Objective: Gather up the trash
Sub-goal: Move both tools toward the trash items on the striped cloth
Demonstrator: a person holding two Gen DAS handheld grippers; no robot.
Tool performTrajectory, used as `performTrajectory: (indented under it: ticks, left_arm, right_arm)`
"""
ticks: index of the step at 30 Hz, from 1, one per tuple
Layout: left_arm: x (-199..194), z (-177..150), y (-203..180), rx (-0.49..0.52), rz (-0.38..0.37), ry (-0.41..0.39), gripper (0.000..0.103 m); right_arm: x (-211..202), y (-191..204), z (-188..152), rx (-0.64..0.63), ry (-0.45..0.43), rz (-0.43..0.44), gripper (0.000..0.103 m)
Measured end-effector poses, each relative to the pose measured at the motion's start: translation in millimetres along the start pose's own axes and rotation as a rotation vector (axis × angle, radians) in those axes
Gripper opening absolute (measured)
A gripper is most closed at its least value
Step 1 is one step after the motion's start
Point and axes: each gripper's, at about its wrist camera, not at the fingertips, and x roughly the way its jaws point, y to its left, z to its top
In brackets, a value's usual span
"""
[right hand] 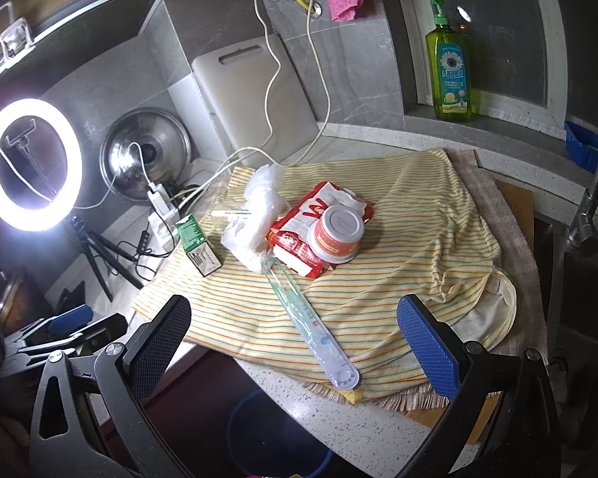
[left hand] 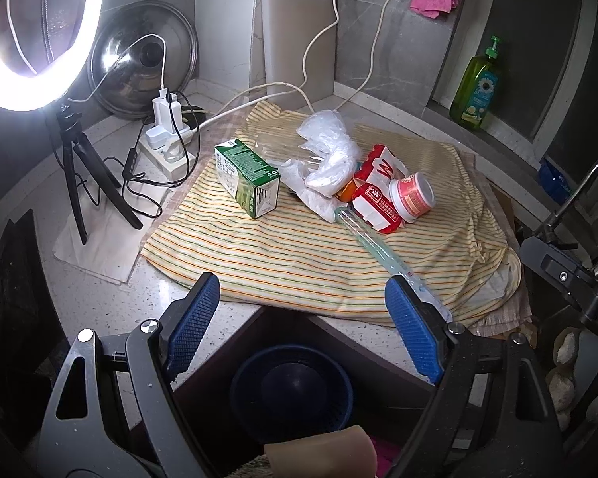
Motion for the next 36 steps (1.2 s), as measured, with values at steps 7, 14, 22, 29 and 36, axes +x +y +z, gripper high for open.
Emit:
performTrajectory:
  ticks: [7,14,22,29,36]
  left_arm:
    - [-3.0,-2.8,-4.3,-0.005,-0.002,-0.002,0.087]
    - [-3.1,-2.8,-4.5,-0.007,-0.003,-0.003,0.087]
    - [-3.1,-2.7,-4.0,-0.006,-0.004,-0.001,0.087]
    - [-2.9,-2.8,-3.7,-0.007,-0.005,-0.001,0.087]
    - [-2.7,-2.9,-3.2,-0.008,-0.005,0.000,0.087]
  right_arm:
    - [0.4,0.3,2.4,0.004,0.009,0.014,0.102]
    - [1.3,0.0,1.8,0.005,0.013,0.022,0.102]
    - [1.6,-0.4,1.2,0.002,0.020,0.032,0.102]
    - [4.6,-1.0,0.4,0.010,0.031,0.037,0.102]
    - [7.4,-2.9,0.7,0.020,0.041,0.041,0.102]
